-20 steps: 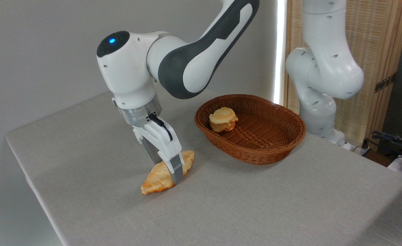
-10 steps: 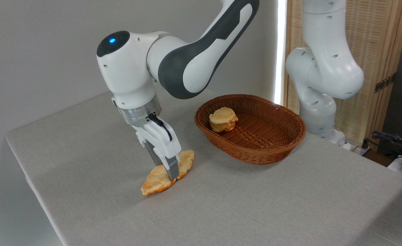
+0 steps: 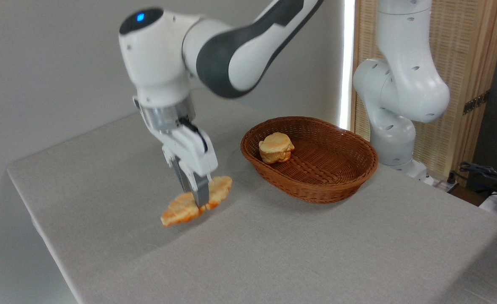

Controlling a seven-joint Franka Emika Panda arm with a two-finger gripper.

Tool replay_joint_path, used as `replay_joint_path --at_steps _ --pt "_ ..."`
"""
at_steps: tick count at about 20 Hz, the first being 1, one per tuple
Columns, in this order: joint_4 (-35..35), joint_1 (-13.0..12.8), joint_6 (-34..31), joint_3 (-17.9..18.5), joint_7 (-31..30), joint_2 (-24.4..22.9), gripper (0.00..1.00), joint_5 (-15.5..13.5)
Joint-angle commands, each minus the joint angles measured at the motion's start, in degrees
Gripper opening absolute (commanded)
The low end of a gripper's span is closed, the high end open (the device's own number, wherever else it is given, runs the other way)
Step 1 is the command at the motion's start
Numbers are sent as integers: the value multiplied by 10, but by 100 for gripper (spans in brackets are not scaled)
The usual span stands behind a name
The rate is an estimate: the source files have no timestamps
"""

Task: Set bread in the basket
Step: 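Lift the bread and carry it over the wicker basket, then lower the bread into the basket beside the round bun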

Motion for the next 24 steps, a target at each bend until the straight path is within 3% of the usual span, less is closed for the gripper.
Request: replay_joint_path --at_steps 1,7,14,16,21,24 --pt "-8 -2 -43 3 11 -78 37 5" --pt "-33 -5 -128 4 16 -159 40 5" --pt "-132 -12 -179 4 16 -257 41 5" --pt "-176 -12 -184 4 17 -286 46 6" --pt "-248 -9 -187 4 26 -316 46 10" --pt "-268 -6 -187 4 27 -314 57 22"
